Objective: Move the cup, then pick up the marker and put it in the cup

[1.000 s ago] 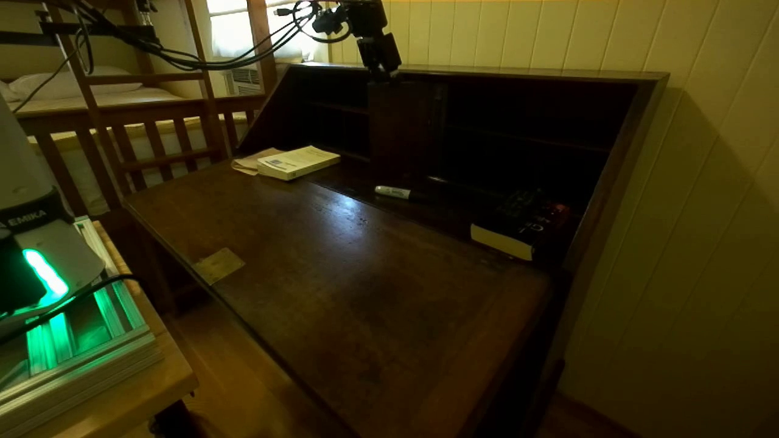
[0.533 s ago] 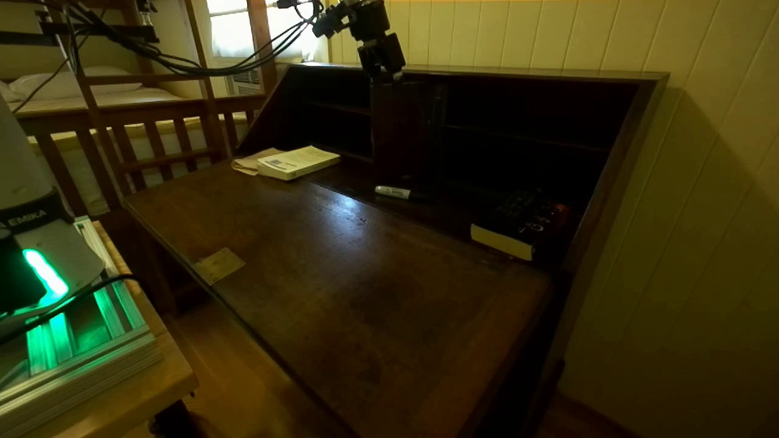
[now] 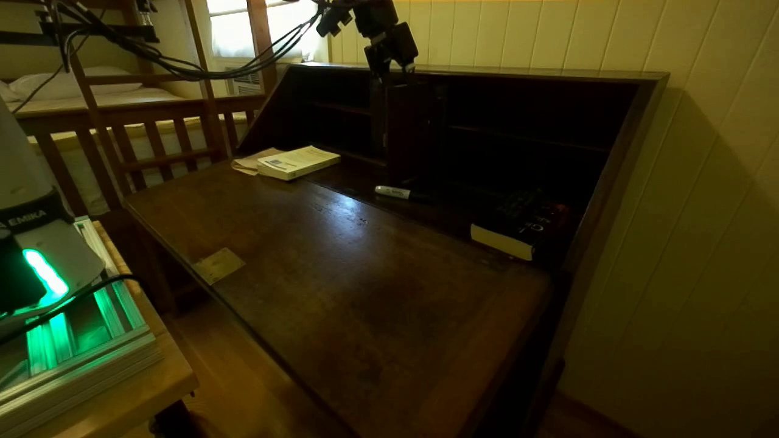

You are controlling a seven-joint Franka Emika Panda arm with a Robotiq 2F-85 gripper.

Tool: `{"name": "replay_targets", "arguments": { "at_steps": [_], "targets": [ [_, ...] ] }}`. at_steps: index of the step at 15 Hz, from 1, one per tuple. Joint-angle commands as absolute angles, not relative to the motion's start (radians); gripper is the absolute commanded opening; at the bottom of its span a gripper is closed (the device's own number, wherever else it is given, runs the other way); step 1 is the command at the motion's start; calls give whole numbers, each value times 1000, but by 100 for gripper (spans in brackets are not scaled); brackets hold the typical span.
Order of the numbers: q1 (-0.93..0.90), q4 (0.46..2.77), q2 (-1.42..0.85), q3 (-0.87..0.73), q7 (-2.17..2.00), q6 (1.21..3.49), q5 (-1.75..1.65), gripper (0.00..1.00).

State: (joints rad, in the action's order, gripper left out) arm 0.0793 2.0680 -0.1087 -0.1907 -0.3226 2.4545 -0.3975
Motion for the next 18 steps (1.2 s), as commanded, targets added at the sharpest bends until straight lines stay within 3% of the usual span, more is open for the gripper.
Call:
{"name": "replay_targets", "arguments": {
  "at_steps": [1, 7, 18],
  "targets": [
    [92, 2098, -82, -199, -337, 2443, -465, 100],
    [112, 2099, -79, -221, -349, 2437, -512, 100],
    [118, 2176, 80, -161, -313, 2341, -262, 100]
  ]
}}
